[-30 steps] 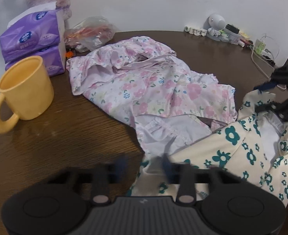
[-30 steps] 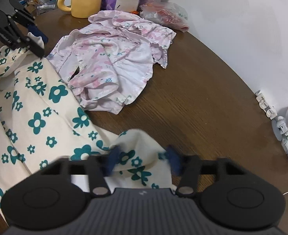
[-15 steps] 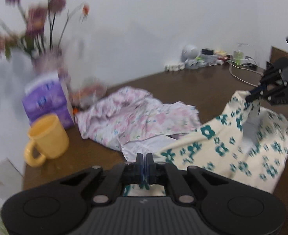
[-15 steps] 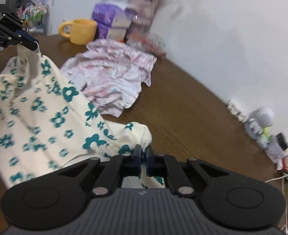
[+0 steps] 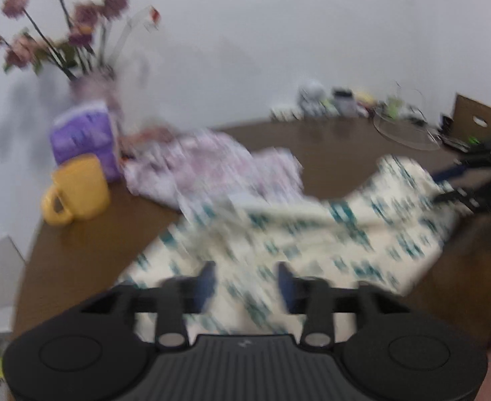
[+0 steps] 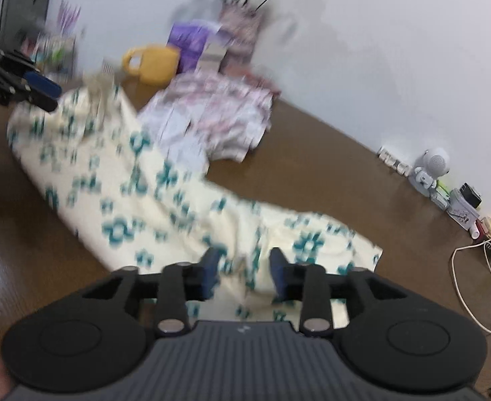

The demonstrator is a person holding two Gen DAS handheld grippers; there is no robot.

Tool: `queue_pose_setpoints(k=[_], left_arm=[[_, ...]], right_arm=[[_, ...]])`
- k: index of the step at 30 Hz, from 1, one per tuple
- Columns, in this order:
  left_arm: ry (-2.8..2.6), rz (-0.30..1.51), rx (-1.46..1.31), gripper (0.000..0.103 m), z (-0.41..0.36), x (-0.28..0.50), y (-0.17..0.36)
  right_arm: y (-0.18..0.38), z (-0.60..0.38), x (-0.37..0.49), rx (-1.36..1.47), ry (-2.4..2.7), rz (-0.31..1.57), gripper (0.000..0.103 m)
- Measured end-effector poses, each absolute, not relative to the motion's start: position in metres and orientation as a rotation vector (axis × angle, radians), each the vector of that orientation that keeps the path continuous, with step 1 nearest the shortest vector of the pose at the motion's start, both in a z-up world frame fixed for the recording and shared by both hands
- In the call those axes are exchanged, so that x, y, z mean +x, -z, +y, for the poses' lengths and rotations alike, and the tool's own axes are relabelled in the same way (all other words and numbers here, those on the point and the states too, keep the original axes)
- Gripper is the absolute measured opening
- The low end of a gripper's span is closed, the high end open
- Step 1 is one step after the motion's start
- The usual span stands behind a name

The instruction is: Fold clothes

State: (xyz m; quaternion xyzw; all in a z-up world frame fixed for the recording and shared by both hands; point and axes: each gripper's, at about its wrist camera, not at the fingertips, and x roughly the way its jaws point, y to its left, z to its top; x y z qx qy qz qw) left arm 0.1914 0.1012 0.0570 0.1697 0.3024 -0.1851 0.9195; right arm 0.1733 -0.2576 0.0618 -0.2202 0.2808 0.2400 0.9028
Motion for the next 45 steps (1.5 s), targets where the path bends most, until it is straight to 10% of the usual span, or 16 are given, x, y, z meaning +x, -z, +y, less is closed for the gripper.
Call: queue_pose_setpoints(k=[7, 8, 10, 13, 20, 34, 40, 45], left_arm=[[0.406, 0.675, 0.43, 0.061, 0.1, 0.256, -0.064], [0.442, 0.701, 0.439, 0.053, 0.099, 0.265, -0.06], [0.478, 0.736, 0.461, 0.001, 0.095, 0.274, -0.054], [0.447, 0.652, 0.503, 0.003, 0.088, 0.26, -0.059], [0.407, 0.421, 0.573, 0.003, 0.083, 0.154, -0.068], [0.414, 0.577, 0.54, 0.003, 0.086, 0.125, -0.009], [0.411, 0.585, 0.514, 0.009, 0.089, 0.126, -0.008], [0.414, 0.541, 0.398, 0.06, 0.108, 0.116, -0.026]], right_arm=[[-0.064, -0.246, 0.21, -0.429, -0.514, 0.644, 0.056], [-0.062, -0.244, 0.214, -0.426, -0.521, 0.663, 0.056], [-0.057, -0.242, 0.218, -0.435, -0.521, 0.687, 0.053], [-0.055, -0.244, 0.219, -0.418, -0.532, 0.706, 0.005], [-0.051, -0.249, 0.184, -0.452, -0.522, 0.627, 0.004], [-0.045, -0.27, 0.147, -0.336, -0.453, 0.575, 0.002], [-0.036, -0.271, 0.137, -0.377, -0.45, 0.632, 0.003], [-0.048, -0.285, 0.139, -0.254, -0.461, 0.618, 0.012]])
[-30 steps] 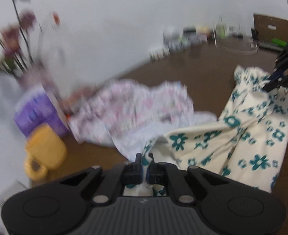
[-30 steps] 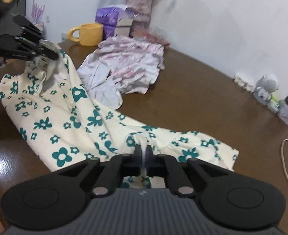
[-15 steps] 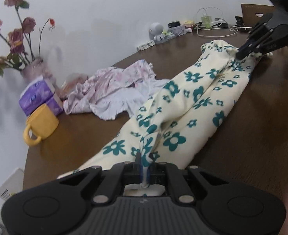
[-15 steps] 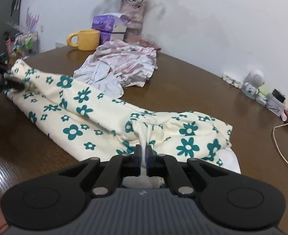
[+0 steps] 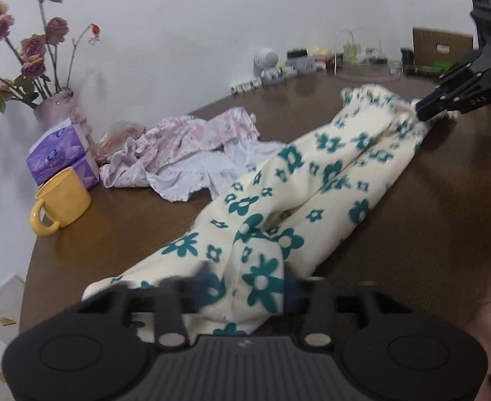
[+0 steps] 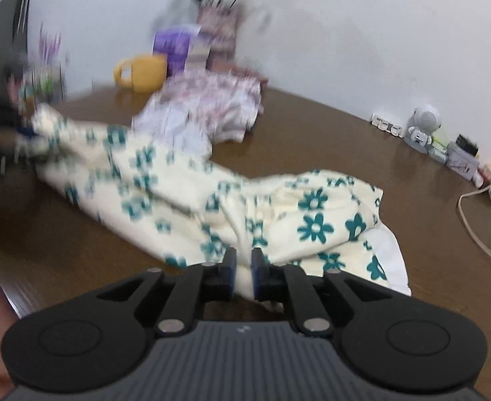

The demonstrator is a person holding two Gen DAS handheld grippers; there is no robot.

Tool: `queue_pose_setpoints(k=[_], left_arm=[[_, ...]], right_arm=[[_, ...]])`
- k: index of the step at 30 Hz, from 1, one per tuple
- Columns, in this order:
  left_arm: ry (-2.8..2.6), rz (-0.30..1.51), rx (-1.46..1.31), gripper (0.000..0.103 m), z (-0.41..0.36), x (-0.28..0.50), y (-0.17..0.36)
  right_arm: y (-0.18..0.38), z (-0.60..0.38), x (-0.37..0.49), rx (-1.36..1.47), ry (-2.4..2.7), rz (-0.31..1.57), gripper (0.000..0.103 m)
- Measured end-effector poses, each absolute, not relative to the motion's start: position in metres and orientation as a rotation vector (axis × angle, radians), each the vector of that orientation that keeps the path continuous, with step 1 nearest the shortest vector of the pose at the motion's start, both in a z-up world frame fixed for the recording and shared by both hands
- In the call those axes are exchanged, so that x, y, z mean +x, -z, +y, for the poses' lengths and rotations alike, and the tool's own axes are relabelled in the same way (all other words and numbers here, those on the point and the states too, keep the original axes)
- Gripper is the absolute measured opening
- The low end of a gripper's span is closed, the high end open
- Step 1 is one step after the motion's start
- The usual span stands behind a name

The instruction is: Fold clothes

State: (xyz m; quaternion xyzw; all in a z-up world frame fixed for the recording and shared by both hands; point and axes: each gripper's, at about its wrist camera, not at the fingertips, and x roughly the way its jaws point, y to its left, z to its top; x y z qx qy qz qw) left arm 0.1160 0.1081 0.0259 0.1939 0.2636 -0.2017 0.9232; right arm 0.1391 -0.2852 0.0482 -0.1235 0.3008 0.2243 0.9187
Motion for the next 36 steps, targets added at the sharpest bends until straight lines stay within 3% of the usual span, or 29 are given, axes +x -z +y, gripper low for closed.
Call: queue_pose_setpoints(k=[2, 3, 12, 20, 22, 23, 24, 36], left_arm=[[0.415, 0.523, 0.352, 0.062, 0.116, 0.112, -0.033], [0.415, 0.514, 0.328, 0.063, 0.12, 0.11, -0.037], [0.326, 0.564, 0.268, 0.067, 0.143, 0.118, -0.045], [0.215, 0.701, -0.111, 0.069, 0.199, 0.164, -0.043], [0.207, 0.749, -0.207, 0.063, 0.21, 0.178, -0.04], [0.221, 0.764, -0.233, 0.043, 0.211, 0.182, -0.04], [0.234, 0.777, -0.262, 0.01, 0.21, 0.187, -0.039], [0.193, 0.646, -0.164, 0.006, 0.195, 0.205, -0.053]], right_arm=[[-0.058, -0.295, 0.141, -0.162, -0.466, 0.591, 0.03], [-0.061, -0.298, 0.143, -0.134, -0.455, 0.58, 0.034], [-0.046, -0.274, 0.164, -0.117, -0.487, 0.603, 0.041], [-0.038, -0.273, 0.171, -0.058, -0.455, 0.622, 0.045], [-0.037, -0.271, 0.17, -0.061, -0.454, 0.625, 0.046], [-0.037, -0.269, 0.171, -0.064, -0.451, 0.626, 0.046], [-0.037, -0.269, 0.171, -0.067, -0.451, 0.626, 0.046], [-0.026, -0.247, 0.172, -0.205, -0.388, 0.61, 0.046]])
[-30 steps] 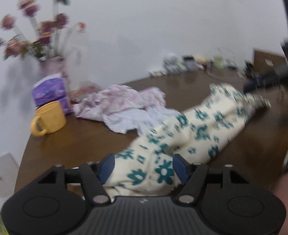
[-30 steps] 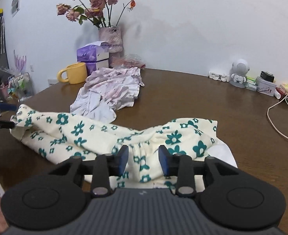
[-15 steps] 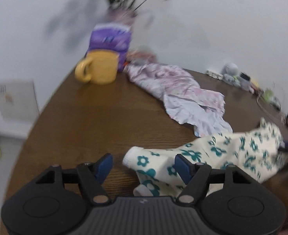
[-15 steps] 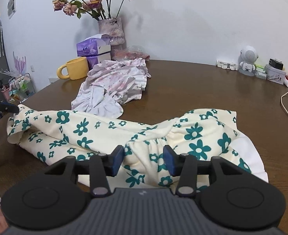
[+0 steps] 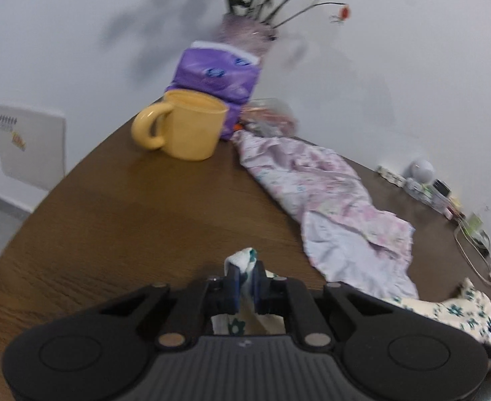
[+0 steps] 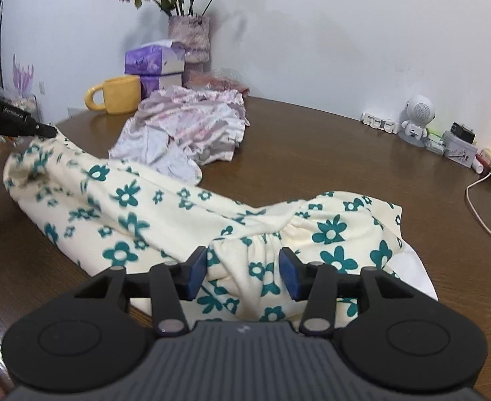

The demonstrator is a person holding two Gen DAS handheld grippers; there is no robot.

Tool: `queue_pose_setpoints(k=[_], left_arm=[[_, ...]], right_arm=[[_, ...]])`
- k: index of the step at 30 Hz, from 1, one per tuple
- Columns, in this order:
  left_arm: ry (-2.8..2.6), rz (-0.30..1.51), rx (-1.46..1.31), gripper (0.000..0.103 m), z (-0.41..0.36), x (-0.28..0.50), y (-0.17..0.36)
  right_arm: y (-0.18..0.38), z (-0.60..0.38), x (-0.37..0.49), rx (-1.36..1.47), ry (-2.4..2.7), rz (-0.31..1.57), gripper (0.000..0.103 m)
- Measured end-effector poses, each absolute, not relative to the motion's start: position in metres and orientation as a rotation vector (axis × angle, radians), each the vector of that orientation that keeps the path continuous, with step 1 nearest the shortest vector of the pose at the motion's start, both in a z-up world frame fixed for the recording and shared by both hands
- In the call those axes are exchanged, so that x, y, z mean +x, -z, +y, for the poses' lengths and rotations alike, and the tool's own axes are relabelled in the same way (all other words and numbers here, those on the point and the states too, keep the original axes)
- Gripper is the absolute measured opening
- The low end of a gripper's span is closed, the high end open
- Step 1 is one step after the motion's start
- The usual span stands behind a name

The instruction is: Fold clothes

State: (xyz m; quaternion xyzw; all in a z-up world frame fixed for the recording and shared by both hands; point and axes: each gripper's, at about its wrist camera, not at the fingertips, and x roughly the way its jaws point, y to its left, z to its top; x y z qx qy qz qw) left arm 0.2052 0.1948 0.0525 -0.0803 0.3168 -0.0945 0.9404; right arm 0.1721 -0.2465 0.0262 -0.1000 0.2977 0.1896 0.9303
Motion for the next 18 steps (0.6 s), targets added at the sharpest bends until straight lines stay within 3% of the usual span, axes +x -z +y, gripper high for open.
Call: queue_pose_setpoints(k=[2, 4, 6, 10, 12, 18], left_arm=[[0.192, 0.632, -0.131, 0.009, 0.192, 0.203, -0.053], [0.191, 0.618, -0.098, 0.021, 0.189, 0.201, -0.054], [0.19, 0.604, -0.065, 0.054, 0.187, 0.199, -0.055], [0.188, 0.575, 0.0, 0.064, 0.181, 0.195, -0.057], [0.258, 0.56, 0.105, 0.079, 0.169, 0.184, -0.061], [0.434, 0.611, 0.487, 0.08, 0.108, 0.18, -0.057]], right_arm=[[-0.024, -0.244, 0.172, -0.212, -0.389, 0.612, 0.048], [-0.027, -0.245, 0.171, -0.203, -0.394, 0.603, 0.049], [-0.032, -0.248, 0.169, -0.184, -0.396, 0.59, 0.05], [-0.04, -0.256, 0.165, -0.169, -0.399, 0.575, 0.055], [-0.04, -0.258, 0.167, -0.162, -0.398, 0.581, 0.057], [-0.035, -0.258, 0.173, -0.147, -0.4, 0.596, 0.058]])
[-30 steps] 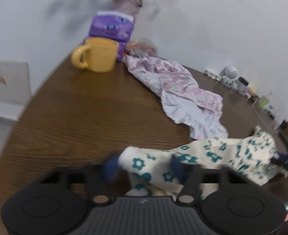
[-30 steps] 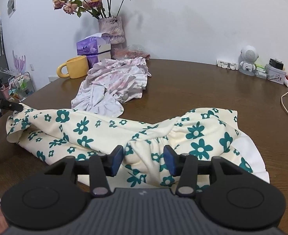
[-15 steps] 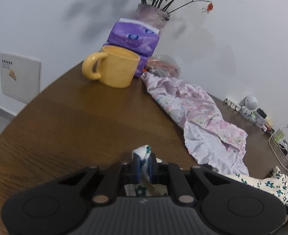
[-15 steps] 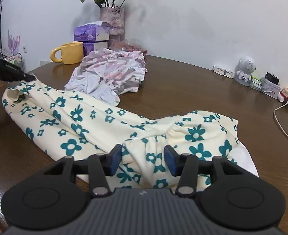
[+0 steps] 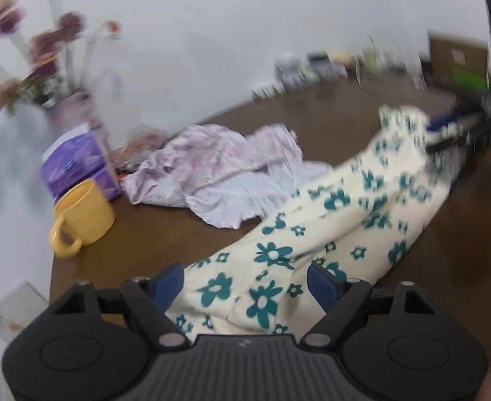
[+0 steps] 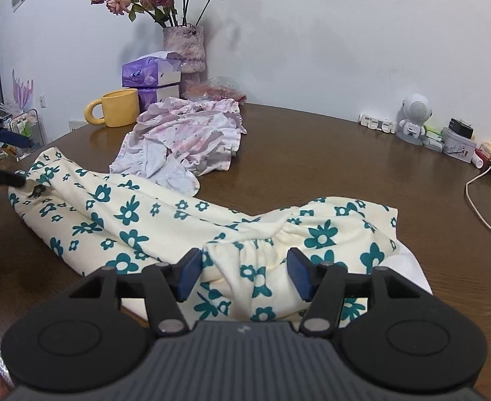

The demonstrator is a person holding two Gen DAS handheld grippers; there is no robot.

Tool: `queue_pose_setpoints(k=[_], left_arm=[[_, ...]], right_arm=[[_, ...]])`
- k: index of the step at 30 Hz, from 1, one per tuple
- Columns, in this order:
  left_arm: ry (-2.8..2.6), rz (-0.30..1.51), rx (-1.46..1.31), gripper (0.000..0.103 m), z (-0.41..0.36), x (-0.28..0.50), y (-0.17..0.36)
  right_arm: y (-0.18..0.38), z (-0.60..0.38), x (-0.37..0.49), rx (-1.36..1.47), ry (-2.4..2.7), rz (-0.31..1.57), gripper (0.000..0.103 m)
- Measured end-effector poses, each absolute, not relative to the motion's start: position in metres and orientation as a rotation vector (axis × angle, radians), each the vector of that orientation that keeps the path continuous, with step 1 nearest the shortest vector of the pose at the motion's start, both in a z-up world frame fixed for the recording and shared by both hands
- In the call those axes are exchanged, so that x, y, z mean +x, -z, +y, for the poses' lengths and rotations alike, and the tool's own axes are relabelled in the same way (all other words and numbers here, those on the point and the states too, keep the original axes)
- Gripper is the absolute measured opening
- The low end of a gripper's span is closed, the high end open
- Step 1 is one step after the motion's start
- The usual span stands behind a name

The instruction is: Fold clothes

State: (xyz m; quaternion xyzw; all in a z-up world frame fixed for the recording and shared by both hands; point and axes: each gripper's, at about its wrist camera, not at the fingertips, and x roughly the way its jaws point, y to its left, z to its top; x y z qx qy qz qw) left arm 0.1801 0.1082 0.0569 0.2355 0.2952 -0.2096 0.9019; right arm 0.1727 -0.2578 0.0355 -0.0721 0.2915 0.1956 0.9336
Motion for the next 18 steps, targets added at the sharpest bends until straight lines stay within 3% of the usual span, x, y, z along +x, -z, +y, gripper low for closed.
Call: queue_pose_setpoints(k=[1, 4, 6, 7, 14, 18], left_arm=[[0.431, 0.621, 0.52, 0.078, 0.101, 0.187, -0.055], [0.435, 0.652, 0.588, 0.061, 0.088, 0.206, -0.047], [0.427, 0.653, 0.62, 0.017, 0.083, 0.214, -0.042], [0.423, 0.654, 0.635, 0.008, 0.08, 0.218, -0.04], [0.411, 0.575, 0.789, 0.005, 0.068, 0.216, -0.019], [0.401, 0.527, 0.865, 0.01, 0.066, 0.207, -0.004]], right_arm=[[-0.035, -0.257, 0.173, -0.147, -0.402, 0.596, 0.058], [-0.033, -0.256, 0.173, -0.148, -0.405, 0.6, 0.058], [-0.031, -0.256, 0.174, -0.142, -0.401, 0.605, 0.058], [-0.031, -0.257, 0.175, -0.135, -0.398, 0.607, 0.058], [-0.031, -0.254, 0.179, -0.104, -0.382, 0.601, 0.058], [-0.026, -0.253, 0.177, -0.101, -0.381, 0.61, 0.058]])
